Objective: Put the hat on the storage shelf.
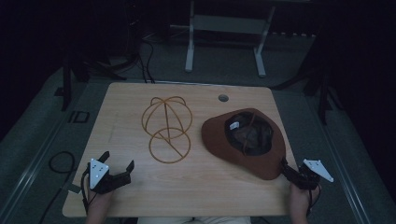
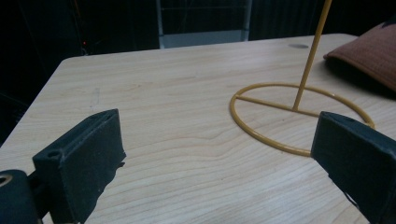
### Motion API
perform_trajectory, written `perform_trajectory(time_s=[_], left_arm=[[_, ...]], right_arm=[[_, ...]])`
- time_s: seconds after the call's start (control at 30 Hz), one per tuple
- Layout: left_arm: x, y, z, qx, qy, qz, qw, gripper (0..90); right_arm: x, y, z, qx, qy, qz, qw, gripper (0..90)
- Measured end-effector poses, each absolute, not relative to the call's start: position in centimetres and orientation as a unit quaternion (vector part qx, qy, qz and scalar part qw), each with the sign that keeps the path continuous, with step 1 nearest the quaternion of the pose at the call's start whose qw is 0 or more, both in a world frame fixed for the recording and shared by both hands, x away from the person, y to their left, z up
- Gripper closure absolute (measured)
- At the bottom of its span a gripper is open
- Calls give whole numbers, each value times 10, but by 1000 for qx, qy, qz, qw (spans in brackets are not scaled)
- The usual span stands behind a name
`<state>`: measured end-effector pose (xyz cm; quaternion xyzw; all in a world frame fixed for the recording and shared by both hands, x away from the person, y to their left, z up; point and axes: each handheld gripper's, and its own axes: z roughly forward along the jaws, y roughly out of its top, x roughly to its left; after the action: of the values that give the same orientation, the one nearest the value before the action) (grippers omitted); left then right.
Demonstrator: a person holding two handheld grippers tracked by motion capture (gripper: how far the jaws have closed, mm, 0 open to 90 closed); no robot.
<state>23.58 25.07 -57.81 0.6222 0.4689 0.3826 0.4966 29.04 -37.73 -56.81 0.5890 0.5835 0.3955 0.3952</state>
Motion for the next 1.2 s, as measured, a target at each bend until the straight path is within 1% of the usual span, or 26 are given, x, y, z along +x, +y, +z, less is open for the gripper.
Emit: perform_trajectory(time_s=[0.13, 0.23, 0.37, 0.43, 0.5, 0.57, 0.63, 0.73, 0.77, 0.8, 0.97, 1.07, 1.17, 1.2], left_arm=[[236, 251, -578, 614, 472, 378, 507, 30], [235, 251, -577, 612, 471, 367, 518, 30], [235, 248, -576, 619, 464, 365, 518, 30], [235, 247, -576, 622, 464, 363, 515, 30], [235, 246, -575, 634, 466, 371, 493, 30], [234, 246, -574, 632, 464, 377, 493, 30], [234, 247, -574, 622, 477, 367, 501, 30], [235, 249, -574, 620, 491, 333, 513, 30], [235, 249, -574, 621, 492, 329, 514, 30], [235, 249, -574, 621, 492, 326, 516, 30], [233, 247, -571, 627, 482, 329, 515, 30], [230, 242, -570, 648, 479, 341, 483, 46], [228, 237, -569, 666, 461, 343, 476, 46], [228, 236, -568, 670, 455, 338, 479, 46]], right_arm=[[290, -376, -568, 585, 590, 395, 392, 133], [289, -373, -568, 576, 602, 402, 380, 132], [286, -369, -565, 570, 611, 407, 369, 132], [285, -365, -560, 565, 617, 411, 363, 132], [285, -363, -557, 561, 620, 410, 364, 131], [286, -356, -545, 547, 628, 414, 367, 131], [287, -353, -541, 544, 630, 414, 367, 130], [295, -343, -527, 530, 658, 400, 355, 130], [295, -343, -527, 530, 658, 400, 355, 130], [300, -341, -523, 530, 662, 404, 343, 130], [310, -338, -513, 525, 665, 412, 334, 130], [326, -334, -501, 527, 670, 409, 327, 125], [335, -333, -496, 534, 663, 406, 332, 124], [340, -333, -494, 531, 664, 413, 325, 121]])
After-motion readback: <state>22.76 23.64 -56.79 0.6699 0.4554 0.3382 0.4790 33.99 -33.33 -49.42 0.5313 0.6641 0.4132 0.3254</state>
